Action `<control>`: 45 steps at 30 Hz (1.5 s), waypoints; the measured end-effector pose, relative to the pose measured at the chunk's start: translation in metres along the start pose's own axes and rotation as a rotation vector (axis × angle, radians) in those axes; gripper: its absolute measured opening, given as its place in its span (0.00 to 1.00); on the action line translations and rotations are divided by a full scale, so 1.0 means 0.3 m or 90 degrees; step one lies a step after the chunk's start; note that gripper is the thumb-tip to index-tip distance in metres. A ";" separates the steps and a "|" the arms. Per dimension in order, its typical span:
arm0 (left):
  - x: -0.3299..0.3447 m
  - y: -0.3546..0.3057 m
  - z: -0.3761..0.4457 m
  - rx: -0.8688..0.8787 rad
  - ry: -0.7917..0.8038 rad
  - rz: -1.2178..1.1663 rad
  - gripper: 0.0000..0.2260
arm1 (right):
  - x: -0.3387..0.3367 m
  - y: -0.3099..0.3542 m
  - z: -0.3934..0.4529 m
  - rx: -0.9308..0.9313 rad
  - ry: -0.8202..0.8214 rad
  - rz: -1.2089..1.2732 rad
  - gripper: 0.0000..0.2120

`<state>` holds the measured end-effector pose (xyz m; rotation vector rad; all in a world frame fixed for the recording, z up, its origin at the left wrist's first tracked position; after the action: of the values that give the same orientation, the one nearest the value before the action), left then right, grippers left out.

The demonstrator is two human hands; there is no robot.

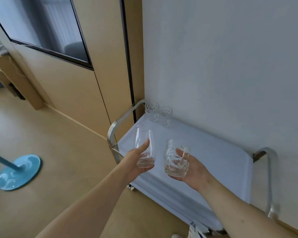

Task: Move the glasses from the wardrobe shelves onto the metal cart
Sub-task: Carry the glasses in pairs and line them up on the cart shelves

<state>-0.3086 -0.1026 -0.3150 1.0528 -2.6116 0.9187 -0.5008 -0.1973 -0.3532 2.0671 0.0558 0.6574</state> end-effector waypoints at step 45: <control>0.102 -0.479 0.924 0.113 -0.253 0.533 0.34 | -0.331 0.211 1.068 -0.279 -0.050 -0.524 0.51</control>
<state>-0.2169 -0.3681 -0.4544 0.1056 -3.4283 1.1940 -0.4475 -0.5097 -0.4801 1.4571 0.6240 0.0599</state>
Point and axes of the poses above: each hand's wrist, its own z-axis towards the middle knuckle, its own x-axis out of the palm, y = z × x, the point moved 5 cm from there along z, towards the middle knuckle, and after that the axes turned 15 degrees about -x, right-handed, at the moved point
